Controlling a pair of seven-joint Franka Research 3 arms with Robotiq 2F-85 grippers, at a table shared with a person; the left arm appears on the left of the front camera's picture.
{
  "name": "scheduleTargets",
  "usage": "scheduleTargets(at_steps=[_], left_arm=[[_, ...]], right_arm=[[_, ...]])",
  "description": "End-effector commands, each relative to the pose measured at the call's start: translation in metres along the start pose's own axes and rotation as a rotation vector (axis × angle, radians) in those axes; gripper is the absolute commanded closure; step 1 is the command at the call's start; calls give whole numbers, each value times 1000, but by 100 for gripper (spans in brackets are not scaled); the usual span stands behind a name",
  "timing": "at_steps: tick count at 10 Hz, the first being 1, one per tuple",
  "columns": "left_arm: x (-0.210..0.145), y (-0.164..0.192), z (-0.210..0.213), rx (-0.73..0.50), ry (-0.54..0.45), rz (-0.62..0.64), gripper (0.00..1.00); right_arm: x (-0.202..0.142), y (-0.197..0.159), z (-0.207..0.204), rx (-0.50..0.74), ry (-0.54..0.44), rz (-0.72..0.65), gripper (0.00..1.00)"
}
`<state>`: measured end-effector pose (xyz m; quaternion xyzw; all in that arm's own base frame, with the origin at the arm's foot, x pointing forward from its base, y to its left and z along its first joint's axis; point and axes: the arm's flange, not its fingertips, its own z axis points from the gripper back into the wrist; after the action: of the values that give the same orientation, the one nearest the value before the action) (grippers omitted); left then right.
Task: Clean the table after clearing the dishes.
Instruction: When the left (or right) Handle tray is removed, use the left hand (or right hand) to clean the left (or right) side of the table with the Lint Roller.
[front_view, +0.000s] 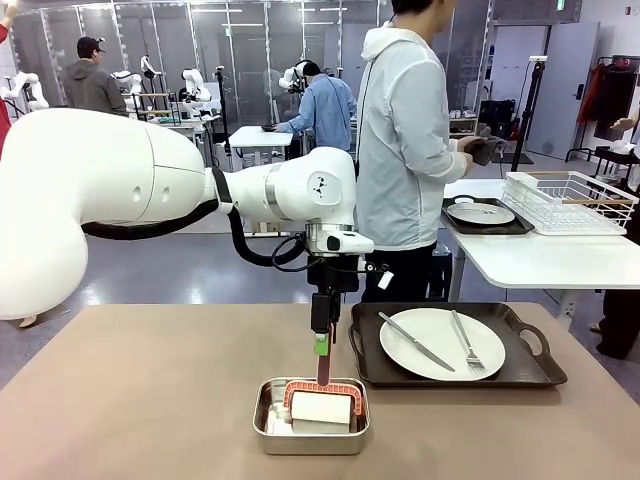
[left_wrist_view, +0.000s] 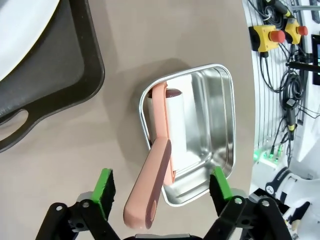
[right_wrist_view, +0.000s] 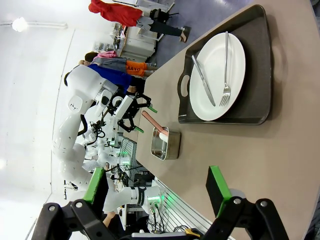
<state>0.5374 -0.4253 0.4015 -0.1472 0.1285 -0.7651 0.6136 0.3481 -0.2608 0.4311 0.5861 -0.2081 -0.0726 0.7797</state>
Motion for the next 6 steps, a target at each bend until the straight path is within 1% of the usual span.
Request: scheduleTargets(at_steps=[1, 2, 3, 4, 6], left_arm=[[0, -2, -3, -43, -8, 15, 14], [-2, -2, -4, -39, -5, 14, 51], [-3, -3, -3, -39, -1, 11, 71], [-3, -4, -4, -36, 5, 13, 100], [-4, -2, -4, -40, 3, 21, 100]], right_arm=[[-1, 3, 2, 8, 1, 4, 0], [-1, 3, 2, 8, 1, 4, 0], [-1, 3, 2, 8, 1, 4, 0], [-1, 3, 2, 8, 1, 4, 0], [-1, 3, 2, 8, 1, 4, 0]])
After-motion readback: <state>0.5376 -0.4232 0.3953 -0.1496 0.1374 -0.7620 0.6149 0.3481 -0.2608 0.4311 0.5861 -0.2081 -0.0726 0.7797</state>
